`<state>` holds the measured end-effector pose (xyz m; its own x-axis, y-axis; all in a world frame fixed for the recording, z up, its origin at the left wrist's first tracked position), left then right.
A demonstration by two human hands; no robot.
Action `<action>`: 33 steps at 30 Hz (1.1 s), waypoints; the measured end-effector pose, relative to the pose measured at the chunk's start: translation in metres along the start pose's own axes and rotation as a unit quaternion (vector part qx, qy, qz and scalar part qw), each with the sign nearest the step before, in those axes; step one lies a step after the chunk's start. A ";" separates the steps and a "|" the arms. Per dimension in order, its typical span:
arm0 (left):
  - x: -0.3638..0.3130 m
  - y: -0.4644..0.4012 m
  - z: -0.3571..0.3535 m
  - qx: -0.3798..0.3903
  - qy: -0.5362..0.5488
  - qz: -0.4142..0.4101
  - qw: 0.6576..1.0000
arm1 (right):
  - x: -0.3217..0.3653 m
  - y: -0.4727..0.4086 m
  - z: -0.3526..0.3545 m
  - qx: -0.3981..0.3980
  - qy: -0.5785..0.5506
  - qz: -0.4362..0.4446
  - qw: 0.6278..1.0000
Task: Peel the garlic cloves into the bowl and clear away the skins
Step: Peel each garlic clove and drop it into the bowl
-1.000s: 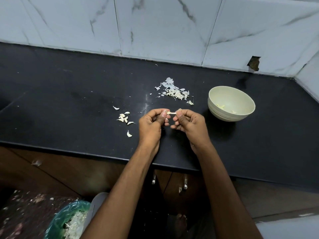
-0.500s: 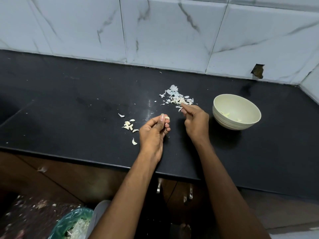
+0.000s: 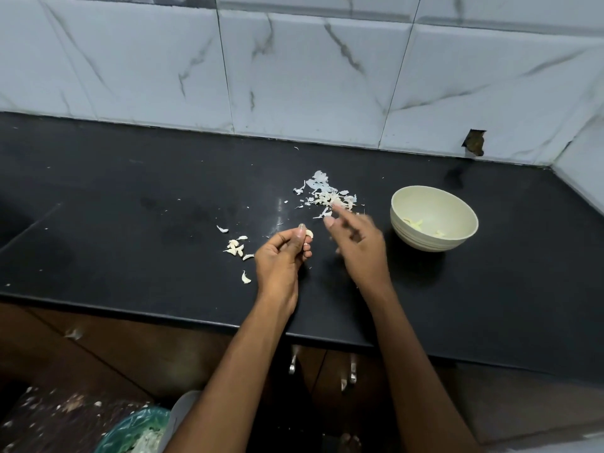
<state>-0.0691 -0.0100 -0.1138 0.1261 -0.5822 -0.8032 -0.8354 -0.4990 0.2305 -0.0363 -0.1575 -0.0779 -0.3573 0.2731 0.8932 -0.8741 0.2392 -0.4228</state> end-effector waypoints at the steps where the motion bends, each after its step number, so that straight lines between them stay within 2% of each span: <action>1: 0.000 0.000 0.000 0.003 -0.015 -0.015 1.000 | 0.002 0.009 -0.004 0.043 -0.055 -0.029 0.997; 3: 0.000 0.002 -0.002 0.014 -0.051 -0.044 0.998 | 0.005 0.023 -0.005 0.084 -0.104 -0.042 0.990; 9: -0.005 0.013 -0.006 0.060 -0.132 -0.101 0.984 | 0.012 0.032 0.015 0.050 -0.087 -0.024 0.995; 13: -0.001 0.017 -0.010 0.079 -0.190 -0.128 0.970 | 0.023 0.025 0.053 -0.062 -0.013 0.066 0.996; 16: 0.000 0.016 -0.009 0.079 -0.207 -0.142 0.965 | 0.048 0.006 0.096 -0.166 0.069 0.156 0.971; 18: -0.001 0.017 -0.009 0.084 -0.209 -0.151 0.962 | 0.060 -0.010 0.121 -0.208 0.093 0.185 0.956; 24: -0.003 0.019 -0.012 0.086 -0.205 -0.176 0.959 | 0.036 -0.046 0.149 -0.188 0.192 0.121 0.956; 29: -0.006 0.018 -0.009 0.072 -0.216 -0.198 0.953 | 0.033 -0.039 0.164 -0.243 0.140 0.089 0.956; 33: -0.007 0.018 -0.003 0.046 -0.198 -0.191 0.960 | 0.032 -0.023 0.157 -0.264 0.107 0.094 0.954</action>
<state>-0.0829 -0.0170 -0.1025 0.2344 -0.0683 -0.9697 -0.8146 -0.5583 -0.1575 -0.0791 -0.3006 -0.0156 -0.3666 0.5290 0.7653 -0.4926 0.5875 -0.6420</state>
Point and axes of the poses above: each hand's wrist, its own y-axis away from the middle knuckle, its own z-axis out of the back of the hand, x = y × z, the point moved 5 cm from there along -y, towards the middle knuckle, and after that the axes turned 14 degrees about -x, right-handed, at the moved point
